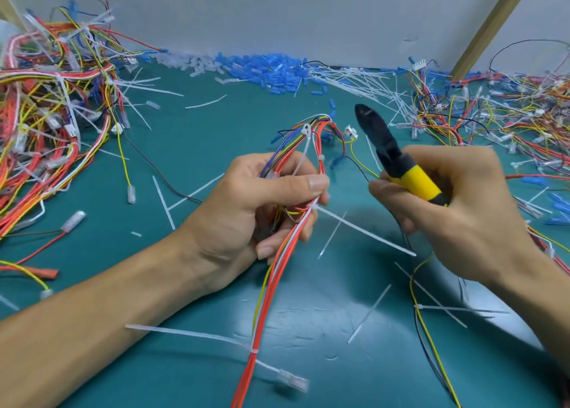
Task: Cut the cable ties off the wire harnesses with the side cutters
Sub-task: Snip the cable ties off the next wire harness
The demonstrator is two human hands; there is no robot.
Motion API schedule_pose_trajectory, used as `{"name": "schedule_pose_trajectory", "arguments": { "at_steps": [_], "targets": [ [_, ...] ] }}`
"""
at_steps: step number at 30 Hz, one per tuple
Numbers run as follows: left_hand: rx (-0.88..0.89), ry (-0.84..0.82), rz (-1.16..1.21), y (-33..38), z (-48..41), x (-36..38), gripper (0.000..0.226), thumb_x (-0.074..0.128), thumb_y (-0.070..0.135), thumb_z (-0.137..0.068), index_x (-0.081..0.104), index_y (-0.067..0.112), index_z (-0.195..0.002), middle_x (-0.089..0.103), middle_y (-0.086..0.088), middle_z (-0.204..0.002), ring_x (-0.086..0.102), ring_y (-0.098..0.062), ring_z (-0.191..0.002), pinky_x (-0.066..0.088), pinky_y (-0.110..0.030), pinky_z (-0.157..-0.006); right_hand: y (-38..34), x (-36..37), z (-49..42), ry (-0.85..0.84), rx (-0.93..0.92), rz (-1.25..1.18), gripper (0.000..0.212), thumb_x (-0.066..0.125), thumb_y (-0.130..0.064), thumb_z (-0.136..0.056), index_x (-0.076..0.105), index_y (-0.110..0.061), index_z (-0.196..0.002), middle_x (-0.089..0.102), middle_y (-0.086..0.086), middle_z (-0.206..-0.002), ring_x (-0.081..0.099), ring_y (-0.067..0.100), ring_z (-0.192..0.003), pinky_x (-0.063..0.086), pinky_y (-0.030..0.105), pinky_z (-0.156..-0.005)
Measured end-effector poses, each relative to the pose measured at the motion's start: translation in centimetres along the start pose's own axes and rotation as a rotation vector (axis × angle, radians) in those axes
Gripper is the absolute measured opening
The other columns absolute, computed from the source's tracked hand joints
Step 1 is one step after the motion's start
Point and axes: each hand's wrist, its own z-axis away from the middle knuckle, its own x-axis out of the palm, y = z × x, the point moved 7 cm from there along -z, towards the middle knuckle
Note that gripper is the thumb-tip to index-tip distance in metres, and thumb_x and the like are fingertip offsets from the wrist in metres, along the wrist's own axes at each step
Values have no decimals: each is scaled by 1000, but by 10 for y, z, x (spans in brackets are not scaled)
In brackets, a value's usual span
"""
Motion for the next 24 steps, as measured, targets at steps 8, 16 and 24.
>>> {"name": "schedule_pose_trajectory", "arguments": {
  "at_steps": [8, 16, 24],
  "targets": [
    [-5, 7, 190, 2, -1, 0, 12, 59, 9, -88, 57, 9, -77, 58, -14, -61, 37, -9, -33, 37, -20, -42, -8, 6, -1, -34, -161, 235, 17, 80, -21, -81, 70, -17, -93, 57, -15, -77, 53, 0, -71, 37, 9, -67],
    [30, 59, 274, 3, -3, -2, 5, 62, 11, -87, 60, 14, -83, 48, -2, -74, 40, -15, -56, 40, -26, -50, -13, 3, 0, -32, -277, 285, 29, 83, -16, -82, 71, -12, -108, 61, -3, -92, 58, 22, -82, 49, 34, -77],
    [32, 20, 251, 3, -3, 2, 6, 61, 14, -90, 62, 11, -84, 45, -5, -78, 42, -14, -53, 40, -28, -54, -16, 4, 3, -1, -328, 342, 34, 79, -19, -78, 72, -11, -110, 60, -2, -97, 52, 18, -83, 43, 32, -75]
  ]
}}
